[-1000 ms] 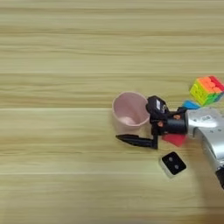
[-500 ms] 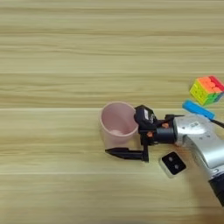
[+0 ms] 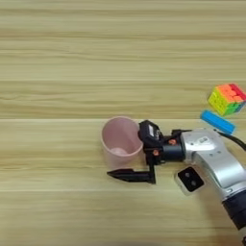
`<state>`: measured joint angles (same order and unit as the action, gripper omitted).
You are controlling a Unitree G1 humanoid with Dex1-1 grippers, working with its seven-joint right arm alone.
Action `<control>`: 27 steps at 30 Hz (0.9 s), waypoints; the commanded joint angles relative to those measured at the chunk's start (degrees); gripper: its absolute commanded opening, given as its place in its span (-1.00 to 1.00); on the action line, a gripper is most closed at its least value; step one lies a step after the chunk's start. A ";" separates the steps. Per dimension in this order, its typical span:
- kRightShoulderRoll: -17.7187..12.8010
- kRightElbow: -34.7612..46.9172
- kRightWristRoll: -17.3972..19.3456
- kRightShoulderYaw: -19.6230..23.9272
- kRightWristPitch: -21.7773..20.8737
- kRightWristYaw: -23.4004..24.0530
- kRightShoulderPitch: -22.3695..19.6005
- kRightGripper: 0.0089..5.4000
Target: Move the objects on the table
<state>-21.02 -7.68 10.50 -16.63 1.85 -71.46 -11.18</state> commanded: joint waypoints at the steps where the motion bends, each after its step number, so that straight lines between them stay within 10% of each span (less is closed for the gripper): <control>1: 0.64 1.63 -0.44 -0.43 -0.26 2.22 -3.37 0.99; 27: 4.06 2.84 -1.60 -5.03 0.40 3.37 -4.90 0.99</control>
<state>-17.37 -7.07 9.09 -22.10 2.29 -70.27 -12.55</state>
